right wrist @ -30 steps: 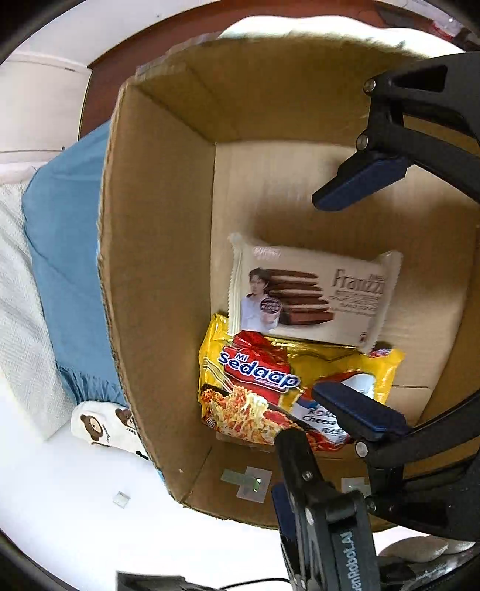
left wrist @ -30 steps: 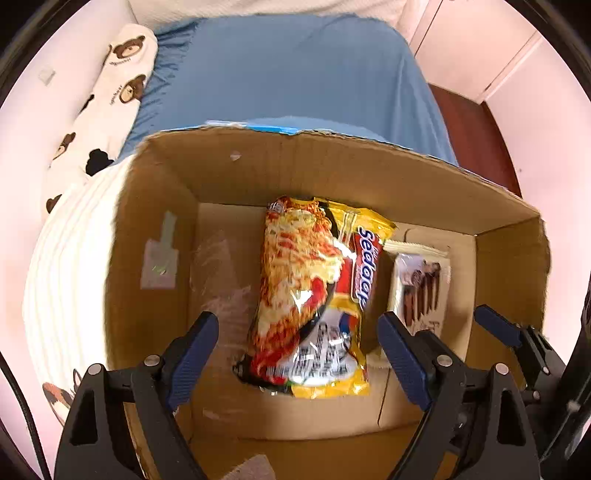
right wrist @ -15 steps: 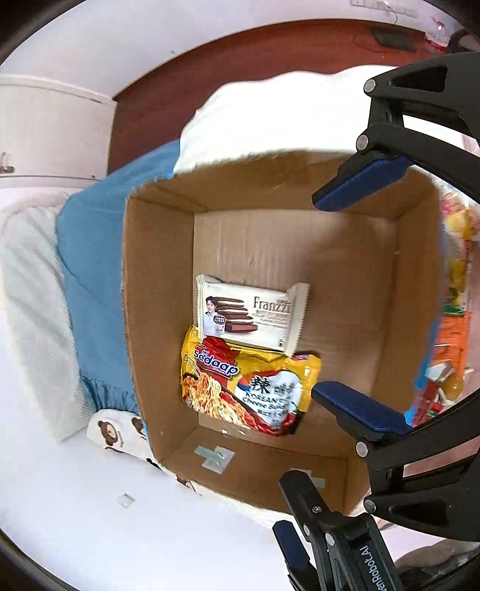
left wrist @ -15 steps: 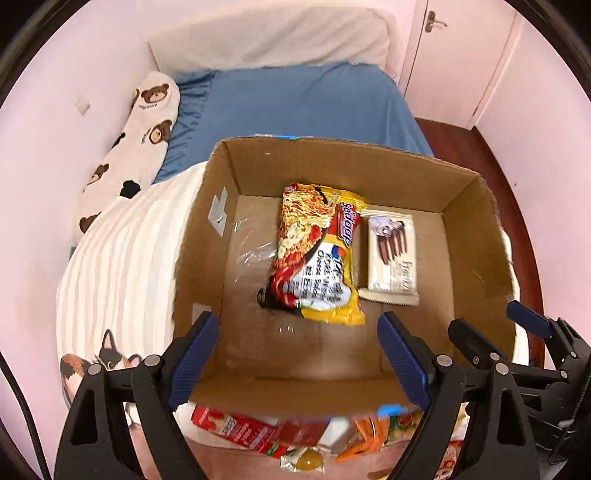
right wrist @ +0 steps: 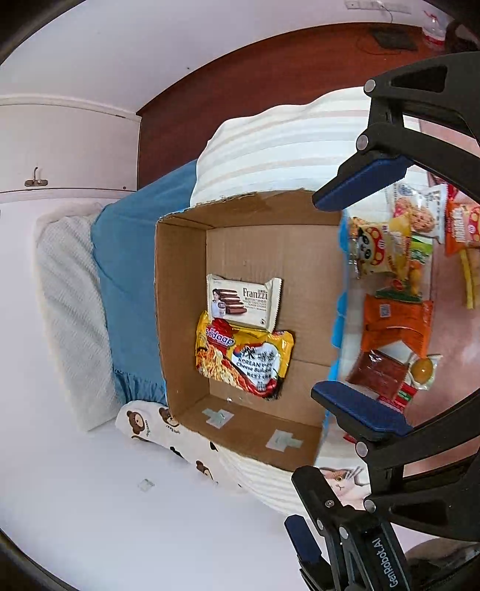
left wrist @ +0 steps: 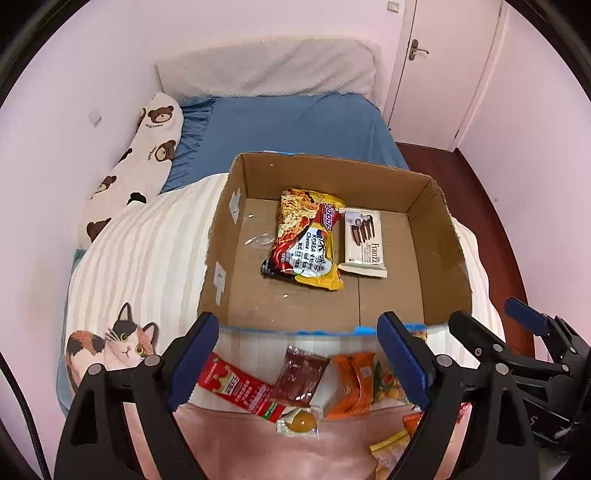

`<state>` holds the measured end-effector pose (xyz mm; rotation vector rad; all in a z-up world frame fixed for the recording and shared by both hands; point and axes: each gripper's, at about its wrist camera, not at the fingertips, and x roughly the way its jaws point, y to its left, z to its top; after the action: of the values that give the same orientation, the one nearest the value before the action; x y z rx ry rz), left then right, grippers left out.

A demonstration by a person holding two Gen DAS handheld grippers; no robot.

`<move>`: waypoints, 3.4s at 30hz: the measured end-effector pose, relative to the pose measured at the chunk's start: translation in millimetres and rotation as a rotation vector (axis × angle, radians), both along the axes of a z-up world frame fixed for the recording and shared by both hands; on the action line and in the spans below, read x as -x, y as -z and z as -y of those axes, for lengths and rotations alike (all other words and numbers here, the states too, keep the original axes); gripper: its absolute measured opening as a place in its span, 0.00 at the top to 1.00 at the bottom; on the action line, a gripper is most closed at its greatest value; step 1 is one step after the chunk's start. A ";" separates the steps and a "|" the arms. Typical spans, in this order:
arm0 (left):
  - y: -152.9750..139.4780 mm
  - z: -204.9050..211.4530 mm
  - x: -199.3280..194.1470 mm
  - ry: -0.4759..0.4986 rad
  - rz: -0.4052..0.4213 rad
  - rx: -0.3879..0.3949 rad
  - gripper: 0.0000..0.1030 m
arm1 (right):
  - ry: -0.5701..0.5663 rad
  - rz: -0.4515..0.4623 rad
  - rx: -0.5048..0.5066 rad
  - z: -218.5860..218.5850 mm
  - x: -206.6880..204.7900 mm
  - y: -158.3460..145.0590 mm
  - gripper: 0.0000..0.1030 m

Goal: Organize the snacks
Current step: 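Move both tools back toward the remaining snacks, then grasp the red spicy-strip packet with left tool while right tool grasps the orange pastry pack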

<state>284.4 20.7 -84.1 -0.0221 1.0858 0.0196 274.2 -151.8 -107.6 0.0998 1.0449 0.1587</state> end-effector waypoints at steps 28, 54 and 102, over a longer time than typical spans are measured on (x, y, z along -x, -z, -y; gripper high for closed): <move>250.7 -123.9 42.6 -0.604 -0.557 0.487 0.15 | 0.078 -0.404 -0.224 -12.0 42.4 188.1 0.36; 254.8 -119.9 119.7 -0.252 -0.568 0.102 0.34 | -0.118 -0.521 -0.134 -84.9 46.5 227.2 0.57; 264.2 -102.4 97.2 -0.330 -0.512 0.115 0.52 | 0.006 -0.563 0.009 -124.4 85.8 244.5 0.36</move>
<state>187.1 123.0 -348.4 -0.3143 1.5845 0.2719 188.4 -27.5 -352.1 0.1440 1.6062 0.1223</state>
